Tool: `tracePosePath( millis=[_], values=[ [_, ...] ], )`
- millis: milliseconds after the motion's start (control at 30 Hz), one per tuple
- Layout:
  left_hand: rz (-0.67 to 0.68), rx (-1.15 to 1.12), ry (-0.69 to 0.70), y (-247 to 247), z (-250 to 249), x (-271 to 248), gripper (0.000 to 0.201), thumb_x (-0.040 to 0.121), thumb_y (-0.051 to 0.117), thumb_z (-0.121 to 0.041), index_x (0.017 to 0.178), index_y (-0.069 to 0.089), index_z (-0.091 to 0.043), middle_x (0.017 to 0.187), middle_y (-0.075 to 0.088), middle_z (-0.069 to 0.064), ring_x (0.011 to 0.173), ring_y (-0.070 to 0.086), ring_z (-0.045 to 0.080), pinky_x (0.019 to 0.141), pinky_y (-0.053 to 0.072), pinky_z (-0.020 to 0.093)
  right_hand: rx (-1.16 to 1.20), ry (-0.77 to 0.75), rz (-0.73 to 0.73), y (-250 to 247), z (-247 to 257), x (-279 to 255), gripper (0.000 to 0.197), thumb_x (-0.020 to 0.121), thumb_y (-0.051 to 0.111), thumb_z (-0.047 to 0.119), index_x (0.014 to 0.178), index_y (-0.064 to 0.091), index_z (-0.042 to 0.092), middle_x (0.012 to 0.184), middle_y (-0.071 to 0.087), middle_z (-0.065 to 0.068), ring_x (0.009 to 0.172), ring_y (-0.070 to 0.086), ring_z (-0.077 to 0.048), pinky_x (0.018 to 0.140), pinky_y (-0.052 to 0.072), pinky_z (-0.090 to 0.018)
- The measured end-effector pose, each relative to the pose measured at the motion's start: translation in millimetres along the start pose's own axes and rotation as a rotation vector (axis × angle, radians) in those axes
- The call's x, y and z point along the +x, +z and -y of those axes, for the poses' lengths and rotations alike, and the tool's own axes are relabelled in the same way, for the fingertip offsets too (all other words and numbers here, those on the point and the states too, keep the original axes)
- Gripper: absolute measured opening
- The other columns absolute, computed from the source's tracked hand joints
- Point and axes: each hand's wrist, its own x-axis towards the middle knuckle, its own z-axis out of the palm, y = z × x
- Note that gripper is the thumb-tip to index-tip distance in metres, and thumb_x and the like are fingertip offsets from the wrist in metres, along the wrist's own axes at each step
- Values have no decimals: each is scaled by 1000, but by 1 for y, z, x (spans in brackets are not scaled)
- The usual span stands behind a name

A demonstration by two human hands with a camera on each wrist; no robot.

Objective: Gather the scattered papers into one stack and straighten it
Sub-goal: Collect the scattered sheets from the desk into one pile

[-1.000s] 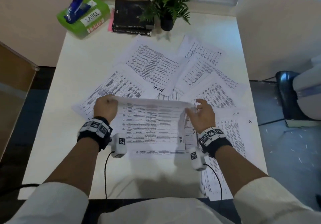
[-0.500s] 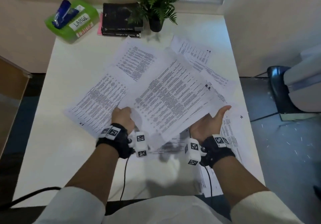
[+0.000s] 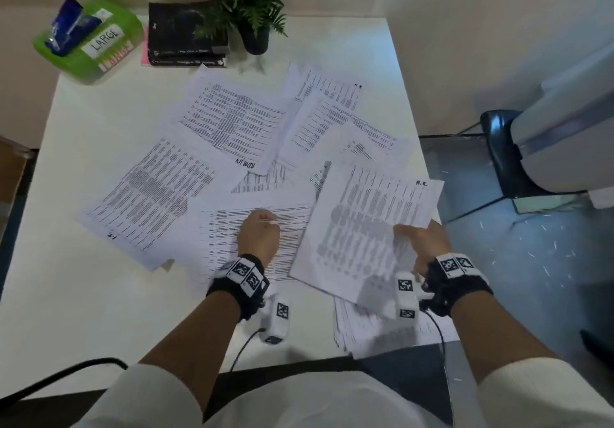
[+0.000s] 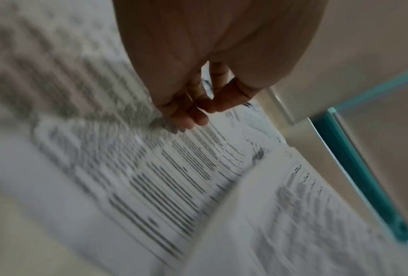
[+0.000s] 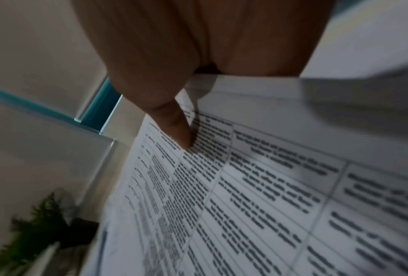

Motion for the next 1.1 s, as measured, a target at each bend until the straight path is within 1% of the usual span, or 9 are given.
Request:
tracePosePath(
  millis=[167, 300, 467, 600, 700, 800, 900, 967, 1100],
  values=[
    [53, 642, 474, -6, -7, 22, 35, 89, 58, -13, 124, 62, -16, 125, 61, 7, 117, 56, 26, 99, 45, 35, -293, -87, 98, -36, -15, 10, 34, 88, 64, 2, 121, 62, 9, 110, 63, -1, 100, 58, -23, 93, 46, -40],
    [108, 1188, 501, 3, -18, 43, 82, 87, 64, -38, 154, 19, -28, 161, 20, 7, 148, 17, 32, 114, 27, 50, -455, -180, 70, -37, -25, 16, 24, 92, 58, 7, 113, 66, 12, 105, 69, -7, 83, 62, -22, 69, 50, -25],
    [199, 1454, 485, 12, -33, 68, 130, 67, 78, -62, 153, -16, -35, 163, 8, 10, 151, 6, 35, 116, 18, 58, -559, -233, 19, -30, -27, 19, 13, 89, 53, 6, 89, 61, 16, 81, 64, -3, 66, 59, -19, 47, 41, -16],
    [161, 1552, 511, 18, -39, 70, 143, 57, 82, -65, 152, -19, -31, 147, 36, 12, 137, 33, 36, 108, 29, 58, -581, -246, 3, -26, -27, 27, 13, 86, 55, 7, 92, 63, 15, 88, 68, -12, 72, 68, -26, 55, 57, -28],
    [157, 1561, 465, 19, -38, 69, 149, 53, 85, -66, 152, -19, -26, 141, 41, 17, 134, 37, 37, 105, 32, 57, -589, -280, -5, -26, -24, 32, 20, 84, 57, 6, 97, 58, 21, 94, 67, -12, 76, 67, -27, 56, 51, -23],
    [180, 1545, 437, 16, -40, 68, 139, 50, 86, -65, 152, 2, -21, 142, 40, 18, 129, 44, 39, 102, 39, 54, -541, -273, -39, -27, -18, 34, 28, 84, 62, 3, 104, 54, 20, 93, 65, -8, 71, 61, -19, 55, 49, -19],
    [256, 1339, 415, 9, -39, 65, 112, 54, 92, -47, 141, 28, -21, 137, 37, 17, 109, 58, 40, 95, 50, 50, -492, -276, -122, -23, -15, 31, 51, 72, 70, 17, 119, 50, 22, 106, 62, -7, 92, 62, -28, 81, 58, -41],
    [286, 1214, 404, 1, -42, 60, 93, 62, 91, -36, 136, 37, -21, 132, 37, 15, 102, 60, 37, 90, 53, 46, -565, -318, -234, -19, -16, 29, 67, 70, 72, 27, 131, 45, 23, 119, 55, -13, 109, 54, -35, 95, 49, -52],
    [317, 1141, 430, -25, -53, 51, 36, 87, 66, -17, 121, 61, -6, 118, 62, 15, 102, 63, 33, 89, 54, 41, -535, -559, -379, 2, -13, 11, 73, 82, 71, 28, 145, 35, 17, 129, 44, -18, 118, 43, -34, 102, 40, -51]
  ],
)
